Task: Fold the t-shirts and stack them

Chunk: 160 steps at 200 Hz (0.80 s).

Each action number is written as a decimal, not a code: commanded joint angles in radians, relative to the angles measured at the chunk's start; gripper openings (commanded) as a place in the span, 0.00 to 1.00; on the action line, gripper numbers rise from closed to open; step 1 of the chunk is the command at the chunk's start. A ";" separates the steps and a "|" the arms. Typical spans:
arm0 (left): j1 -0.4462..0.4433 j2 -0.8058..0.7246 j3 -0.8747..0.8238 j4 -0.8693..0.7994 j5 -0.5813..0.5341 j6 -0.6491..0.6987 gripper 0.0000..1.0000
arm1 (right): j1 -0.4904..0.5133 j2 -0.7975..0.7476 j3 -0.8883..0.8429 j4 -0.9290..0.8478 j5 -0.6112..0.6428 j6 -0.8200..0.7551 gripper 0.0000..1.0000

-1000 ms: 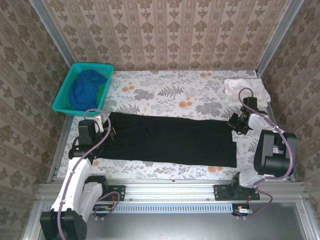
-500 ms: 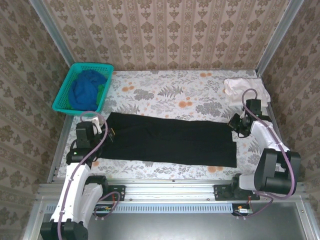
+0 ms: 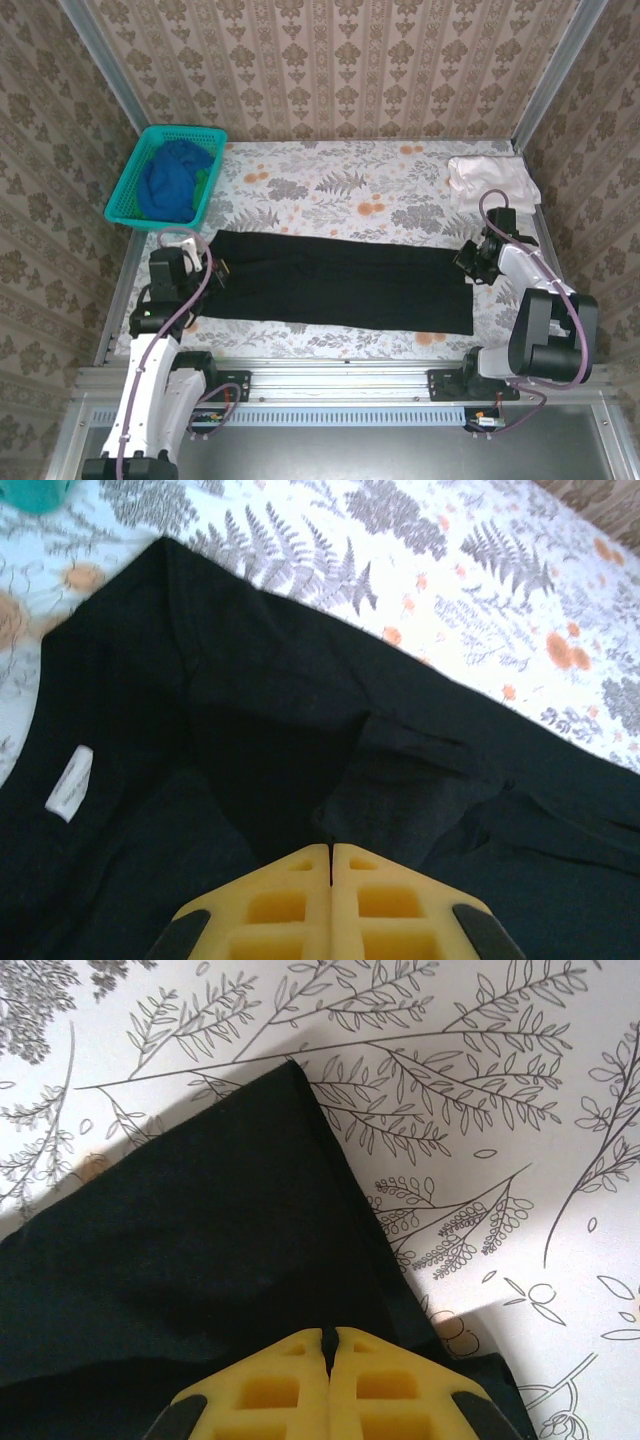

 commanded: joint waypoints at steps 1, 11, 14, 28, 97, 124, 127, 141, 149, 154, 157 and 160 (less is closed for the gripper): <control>-0.007 -0.043 -0.019 -0.014 -0.007 -0.030 0.00 | 0.002 -0.001 0.001 0.006 0.033 -0.002 0.14; -0.012 -0.039 -0.027 -0.006 -0.006 -0.043 0.00 | 0.001 -0.001 0.004 0.003 0.035 -0.008 0.20; -0.012 -0.037 -0.030 -0.003 -0.004 -0.047 0.00 | 0.001 0.000 0.005 0.001 0.041 -0.009 0.22; -0.012 -0.022 -0.049 0.022 0.005 -0.064 0.00 | 0.003 0.000 0.006 -0.008 0.054 -0.011 0.30; -0.030 -0.114 -0.118 0.033 0.011 -0.122 0.00 | 0.082 -0.115 0.051 -0.074 0.081 0.002 0.37; -0.034 -0.107 -0.120 0.036 0.013 -0.120 0.00 | 0.080 -0.082 0.046 -0.087 0.173 0.004 0.45; -0.035 -0.106 -0.119 0.037 0.013 -0.120 0.00 | 0.079 -0.077 0.048 -0.084 0.186 0.006 0.45; -0.036 -0.104 -0.117 0.037 0.011 -0.115 0.00 | 0.072 -0.035 0.066 -0.051 0.220 0.001 0.47; -0.036 -0.102 -0.119 0.040 0.008 -0.113 0.00 | 0.070 0.006 0.090 -0.038 0.232 -0.004 0.46; -0.036 -0.101 -0.119 0.042 0.007 -0.113 0.00 | 0.070 0.051 0.110 -0.033 0.229 -0.010 0.46; -0.036 -0.101 -0.118 0.042 0.007 -0.113 0.00 | 0.071 0.070 0.123 -0.030 0.227 -0.013 0.46; -0.036 -0.097 -0.119 0.041 0.008 -0.113 0.00 | 0.071 0.091 0.135 -0.029 0.220 -0.016 0.46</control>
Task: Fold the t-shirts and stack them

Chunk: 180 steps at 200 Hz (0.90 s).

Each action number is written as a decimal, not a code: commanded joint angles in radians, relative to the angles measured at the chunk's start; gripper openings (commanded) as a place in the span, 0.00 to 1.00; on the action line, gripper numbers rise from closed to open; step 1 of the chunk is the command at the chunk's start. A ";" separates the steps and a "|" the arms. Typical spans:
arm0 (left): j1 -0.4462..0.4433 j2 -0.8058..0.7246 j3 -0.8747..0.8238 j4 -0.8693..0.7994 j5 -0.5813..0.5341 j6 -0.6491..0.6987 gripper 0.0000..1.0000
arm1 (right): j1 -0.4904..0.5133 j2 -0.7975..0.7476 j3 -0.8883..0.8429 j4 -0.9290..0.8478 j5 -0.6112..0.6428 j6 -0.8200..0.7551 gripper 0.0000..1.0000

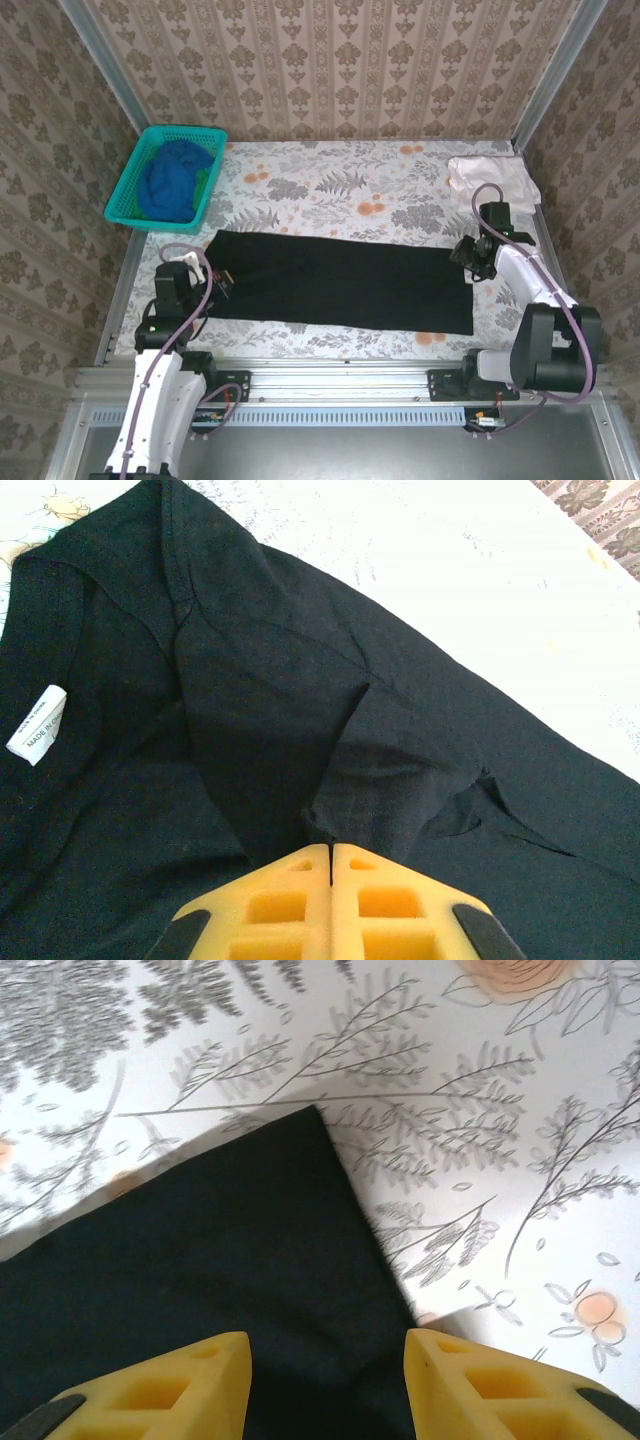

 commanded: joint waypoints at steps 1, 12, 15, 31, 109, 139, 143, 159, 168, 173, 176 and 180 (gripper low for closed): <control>-0.008 0.006 -0.011 0.018 0.001 -0.014 0.00 | -0.006 0.131 0.089 0.009 0.065 -0.013 0.46; -0.008 0.008 -0.014 0.022 0.003 -0.015 0.00 | -0.004 0.194 0.125 0.025 0.051 -0.023 0.44; -0.009 0.008 -0.014 0.024 0.004 -0.015 0.00 | -0.004 0.209 0.130 0.036 0.045 -0.027 0.44; -0.008 0.008 -0.017 0.025 0.004 -0.016 0.00 | -0.006 0.278 0.160 0.078 0.025 -0.028 0.43; -0.009 0.008 -0.019 0.024 -0.012 -0.012 0.00 | -0.004 0.350 0.199 0.104 -0.018 -0.003 0.15; -0.009 0.012 -0.018 0.028 -0.020 -0.011 0.00 | -0.004 0.298 0.221 0.055 0.013 -0.006 0.02; -0.008 0.014 -0.015 0.030 -0.020 -0.010 0.00 | -0.004 0.294 0.228 0.034 0.018 -0.010 0.02; -0.008 0.025 -0.008 0.031 -0.026 -0.003 0.00 | -0.004 0.310 0.277 -0.014 0.027 -0.033 0.02; -0.009 0.035 -0.003 0.030 -0.029 0.002 0.00 | -0.004 0.347 0.325 -0.052 0.023 -0.051 0.02; -0.008 0.040 0.000 0.029 -0.029 0.005 0.00 | -0.004 0.374 0.353 -0.071 0.019 -0.063 0.02; -0.008 0.043 0.001 0.031 -0.030 0.007 0.00 | -0.004 0.390 0.372 -0.084 0.017 -0.068 0.02; -0.009 0.047 0.001 0.033 -0.030 0.011 0.00 | -0.004 0.413 0.395 -0.102 0.012 -0.076 0.03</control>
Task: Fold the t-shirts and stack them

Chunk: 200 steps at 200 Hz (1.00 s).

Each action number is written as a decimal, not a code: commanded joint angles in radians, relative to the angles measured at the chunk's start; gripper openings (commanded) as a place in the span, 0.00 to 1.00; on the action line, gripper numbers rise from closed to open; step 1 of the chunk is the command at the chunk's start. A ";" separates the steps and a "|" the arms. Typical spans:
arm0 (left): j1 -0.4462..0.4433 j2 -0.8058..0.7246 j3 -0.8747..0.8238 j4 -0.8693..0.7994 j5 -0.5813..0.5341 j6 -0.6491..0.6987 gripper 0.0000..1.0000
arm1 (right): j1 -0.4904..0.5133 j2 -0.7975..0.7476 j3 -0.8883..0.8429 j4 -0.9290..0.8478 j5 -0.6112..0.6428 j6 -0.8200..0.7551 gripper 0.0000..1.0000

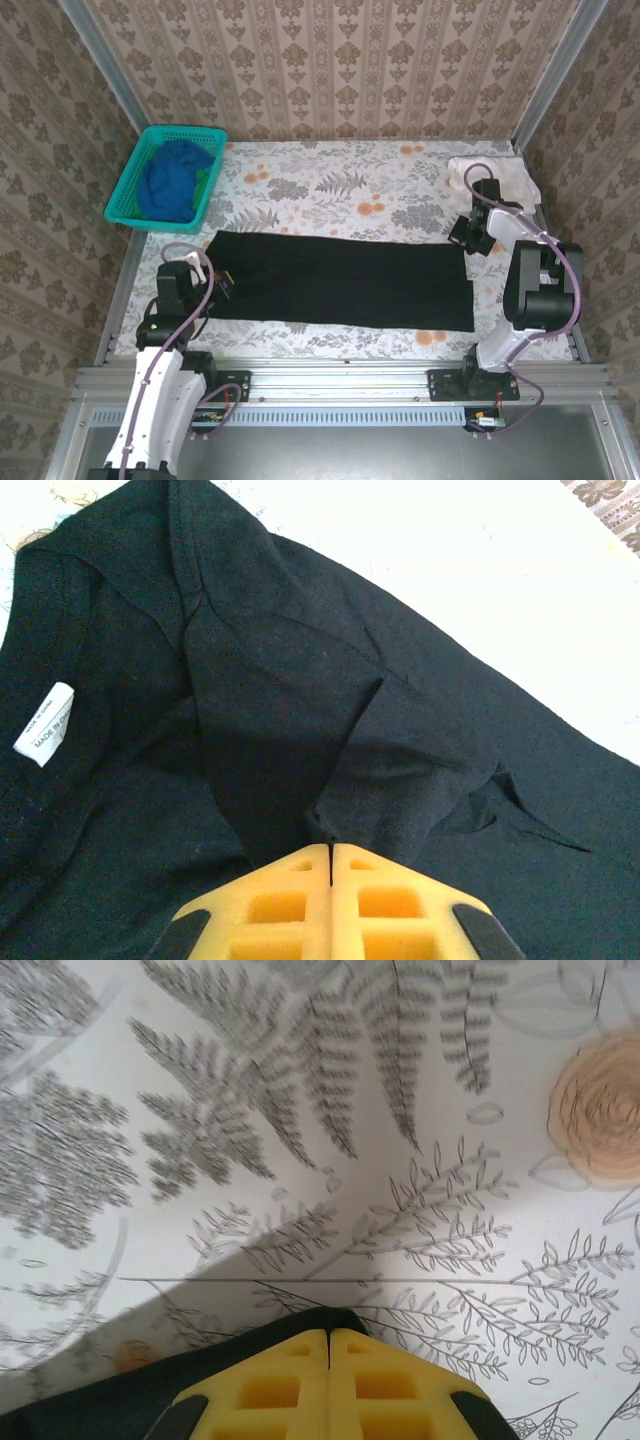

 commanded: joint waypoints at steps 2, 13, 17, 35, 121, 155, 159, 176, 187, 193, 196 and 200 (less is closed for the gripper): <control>-0.004 0.021 0.013 0.022 -0.017 0.011 0.00 | -0.001 0.089 0.135 -0.114 0.009 -0.059 0.03; -0.004 0.028 0.014 0.029 -0.016 0.014 0.00 | 0.000 0.153 0.193 -0.154 0.003 -0.074 0.07; -0.004 0.031 0.013 0.031 -0.013 0.015 0.00 | 0.001 0.171 0.208 -0.161 0.011 -0.073 0.09; -0.004 0.034 0.010 0.044 -0.012 0.019 0.00 | -0.003 0.231 0.248 -0.165 0.004 -0.074 0.16; -0.005 0.065 0.021 0.058 -0.013 0.022 0.00 | 0.004 0.104 0.112 -0.084 -0.009 -0.082 0.38; -0.004 0.069 0.025 0.056 -0.012 0.029 0.00 | -0.002 0.182 0.110 -0.057 -0.019 -0.085 0.38; -0.004 0.070 0.027 0.053 -0.013 0.031 0.00 | -0.002 0.188 0.112 -0.057 -0.024 -0.085 0.39; -0.004 0.068 0.029 0.045 -0.019 0.035 0.00 | -0.001 0.205 0.124 -0.057 -0.023 -0.087 0.38; -0.004 0.068 0.027 0.046 -0.019 0.033 0.00 | -0.002 0.212 0.125 -0.055 -0.018 -0.088 0.36; -0.004 0.069 0.024 0.047 -0.018 0.032 0.00 | -0.003 0.215 0.126 -0.056 -0.012 -0.088 0.33; -0.005 0.069 0.024 0.049 -0.019 0.031 0.00 | -0.003 0.216 0.127 -0.057 -0.010 -0.088 0.31; -0.004 0.068 0.022 0.051 -0.019 0.032 0.00 | -0.003 0.217 0.128 -0.058 -0.008 -0.088 0.28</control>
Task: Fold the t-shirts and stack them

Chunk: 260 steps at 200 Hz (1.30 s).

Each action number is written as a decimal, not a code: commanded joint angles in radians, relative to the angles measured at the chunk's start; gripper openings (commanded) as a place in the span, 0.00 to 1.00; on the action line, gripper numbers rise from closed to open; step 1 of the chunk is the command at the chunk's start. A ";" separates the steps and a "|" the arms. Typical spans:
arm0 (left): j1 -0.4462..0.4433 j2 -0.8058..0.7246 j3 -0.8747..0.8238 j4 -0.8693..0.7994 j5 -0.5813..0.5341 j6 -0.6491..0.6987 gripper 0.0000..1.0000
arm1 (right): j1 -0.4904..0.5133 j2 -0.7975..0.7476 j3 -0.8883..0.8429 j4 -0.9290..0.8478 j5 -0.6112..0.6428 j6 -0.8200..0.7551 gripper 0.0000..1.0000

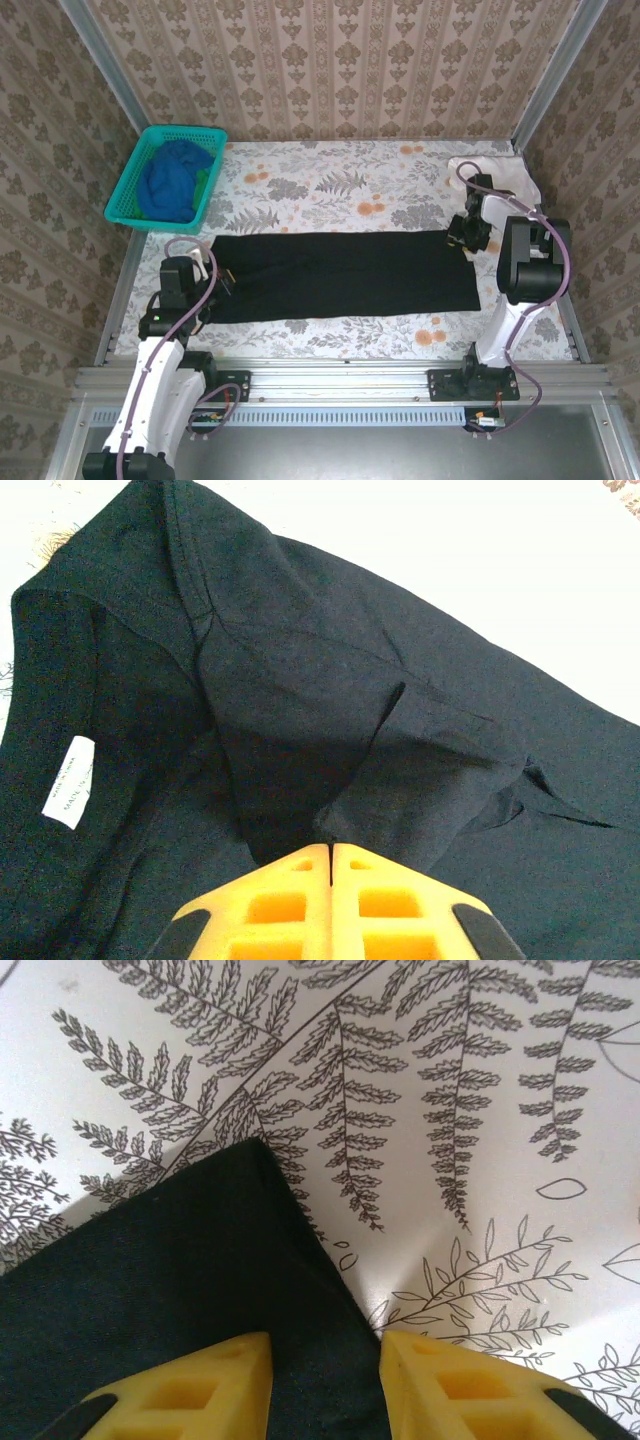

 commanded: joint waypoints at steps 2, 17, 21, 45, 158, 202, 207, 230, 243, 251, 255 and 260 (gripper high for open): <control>-0.005 -0.002 0.021 0.007 -0.014 0.023 0.00 | -0.003 0.021 0.008 0.008 -0.003 -0.010 0.27; -0.005 -0.003 0.019 0.007 -0.014 0.021 0.00 | -0.002 0.007 0.005 0.007 0.004 -0.009 0.18; -0.004 -0.002 0.019 0.007 -0.014 0.021 0.00 | -0.002 0.001 0.002 0.008 0.004 -0.008 0.16; -0.004 -0.002 0.018 0.009 -0.018 0.021 0.00 | -0.003 -0.029 0.001 0.006 0.005 -0.010 0.07; -0.004 -0.003 0.023 0.007 -0.022 0.023 0.00 | 0.005 -0.002 0.070 -0.083 0.030 -0.047 0.17; -0.005 -0.003 0.024 0.004 -0.024 0.026 0.00 | 0.005 -0.002 0.075 -0.090 0.035 -0.051 0.24; -0.003 -0.002 0.023 0.004 -0.024 0.026 0.00 | 0.005 -0.003 0.076 -0.088 0.034 -0.052 0.24; -0.004 -0.003 0.022 0.003 -0.023 0.026 0.00 | 0.006 0.001 0.076 -0.086 0.030 -0.054 0.20; -0.004 -0.003 0.022 0.003 -0.023 0.026 0.00 | 0.005 -0.002 0.076 -0.083 0.029 -0.054 0.17; -0.004 -0.002 0.022 0.003 -0.022 0.025 0.00 | 0.007 -0.002 0.075 -0.080 0.027 -0.055 0.14; -0.004 -0.003 0.022 0.003 -0.022 0.024 0.00 | 0.006 -0.001 0.075 -0.080 0.026 -0.056 0.13; -0.005 -0.002 0.021 0.003 -0.022 0.026 0.00 | 0.006 -0.001 0.075 -0.079 0.026 -0.057 0.11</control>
